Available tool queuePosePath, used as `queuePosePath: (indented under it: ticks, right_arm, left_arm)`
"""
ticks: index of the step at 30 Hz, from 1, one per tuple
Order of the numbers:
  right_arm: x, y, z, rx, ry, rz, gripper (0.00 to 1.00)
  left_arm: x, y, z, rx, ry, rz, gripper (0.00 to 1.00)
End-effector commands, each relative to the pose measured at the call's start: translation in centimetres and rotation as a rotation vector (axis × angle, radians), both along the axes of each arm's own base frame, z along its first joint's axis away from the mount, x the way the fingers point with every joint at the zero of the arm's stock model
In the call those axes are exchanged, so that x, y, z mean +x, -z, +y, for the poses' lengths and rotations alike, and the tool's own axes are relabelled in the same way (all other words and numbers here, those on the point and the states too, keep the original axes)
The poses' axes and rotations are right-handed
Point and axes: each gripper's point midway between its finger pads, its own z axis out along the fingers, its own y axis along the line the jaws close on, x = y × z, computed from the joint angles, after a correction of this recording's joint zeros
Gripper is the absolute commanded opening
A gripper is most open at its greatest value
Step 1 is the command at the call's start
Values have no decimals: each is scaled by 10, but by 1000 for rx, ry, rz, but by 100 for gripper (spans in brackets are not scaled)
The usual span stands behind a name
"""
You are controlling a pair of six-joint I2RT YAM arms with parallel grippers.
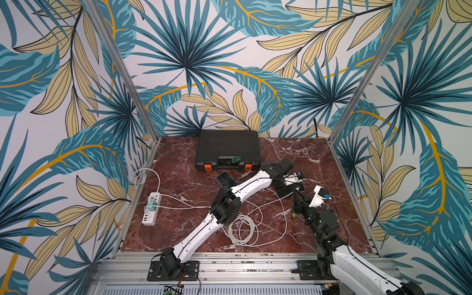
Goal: Plug the charging cable into the phone
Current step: Pick up the phone at the center of the board.
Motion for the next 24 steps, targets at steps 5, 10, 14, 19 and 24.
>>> queuePosePath:
  ticks: [5, 10, 14, 19, 24]
  right_arm:
    - [-1, -4, -3, -18, 11, -29, 0]
    - [-1, -9, -4, -25, 19, -51, 0]
    - [-2, -9, -4, -25, 15, -51, 0]
    - [-3, -8, -4, -13, 12, -50, 0]
    - [-3, -10, -4, -10, 15, -59, 0]
  left_arm:
    - [-16, 41, 27, 143, -11, 72, 70]
    - [-17, 35, 35, 145, -29, 66, 61]
    - [-13, 28, 52, 140, -110, 118, 51]
    - [-6, 20, 89, 127, -243, 175, 47]
    - [-10, 13, 121, 114, -339, 158, 50]
